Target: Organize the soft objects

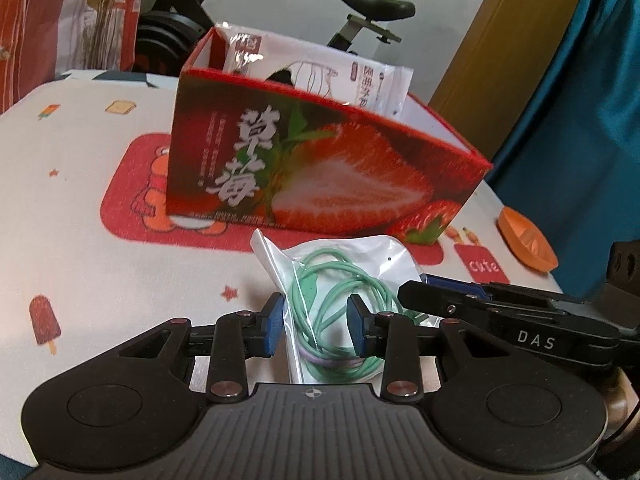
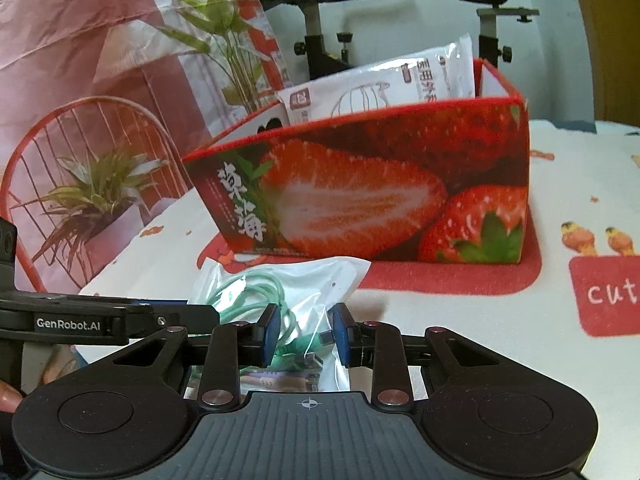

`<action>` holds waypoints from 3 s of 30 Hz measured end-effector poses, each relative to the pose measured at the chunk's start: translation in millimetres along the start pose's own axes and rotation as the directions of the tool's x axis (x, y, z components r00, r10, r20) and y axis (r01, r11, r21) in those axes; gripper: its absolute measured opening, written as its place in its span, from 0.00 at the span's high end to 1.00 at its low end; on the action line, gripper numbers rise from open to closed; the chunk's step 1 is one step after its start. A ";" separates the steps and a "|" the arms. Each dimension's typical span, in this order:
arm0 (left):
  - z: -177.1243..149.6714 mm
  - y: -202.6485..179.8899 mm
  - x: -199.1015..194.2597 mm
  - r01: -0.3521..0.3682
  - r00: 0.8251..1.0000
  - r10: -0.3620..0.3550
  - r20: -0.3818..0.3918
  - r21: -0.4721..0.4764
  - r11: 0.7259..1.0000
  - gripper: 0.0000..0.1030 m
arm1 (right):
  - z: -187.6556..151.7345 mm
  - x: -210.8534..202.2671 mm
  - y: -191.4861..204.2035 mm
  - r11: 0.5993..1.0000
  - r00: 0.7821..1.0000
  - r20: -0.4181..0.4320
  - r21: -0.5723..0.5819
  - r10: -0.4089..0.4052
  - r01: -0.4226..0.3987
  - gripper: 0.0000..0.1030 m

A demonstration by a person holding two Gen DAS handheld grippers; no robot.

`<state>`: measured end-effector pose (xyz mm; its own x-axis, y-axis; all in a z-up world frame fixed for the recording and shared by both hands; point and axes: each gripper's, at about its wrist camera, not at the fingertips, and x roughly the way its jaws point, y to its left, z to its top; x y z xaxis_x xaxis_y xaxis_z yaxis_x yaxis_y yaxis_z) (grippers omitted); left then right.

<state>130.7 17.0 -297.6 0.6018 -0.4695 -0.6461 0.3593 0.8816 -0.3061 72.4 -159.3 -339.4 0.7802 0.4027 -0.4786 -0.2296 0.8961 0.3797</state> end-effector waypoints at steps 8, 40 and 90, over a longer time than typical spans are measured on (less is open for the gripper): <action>22.3 -10.2 -12.3 0.032 0.998 -0.033 0.061 0.008 0.999 0.65 | 27.3 -20.7 4.1 0.999 0.995 0.102 -0.040 -0.006 0.010 0.74; 193.7 -1.4 81.6 0.014 0.992 -0.022 0.123 0.065 0.998 0.65 | 190.6 89.6 -60.3 0.989 0.990 0.045 -0.053 -0.133 0.136 0.72; 154.3 -114.4 -214.7 -0.386 0.812 0.307 0.495 0.062 0.920 0.00 | 190.9 -216.2 110.3 0.965 0.910 0.375 -0.111 -0.179 0.236 0.00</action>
<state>70.5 9.6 -16.0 0.9527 -0.1342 -0.2727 0.1425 0.9897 0.0109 -10.7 -183.1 -43.0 0.9689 0.1358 -0.2067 -0.1021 0.9809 0.1658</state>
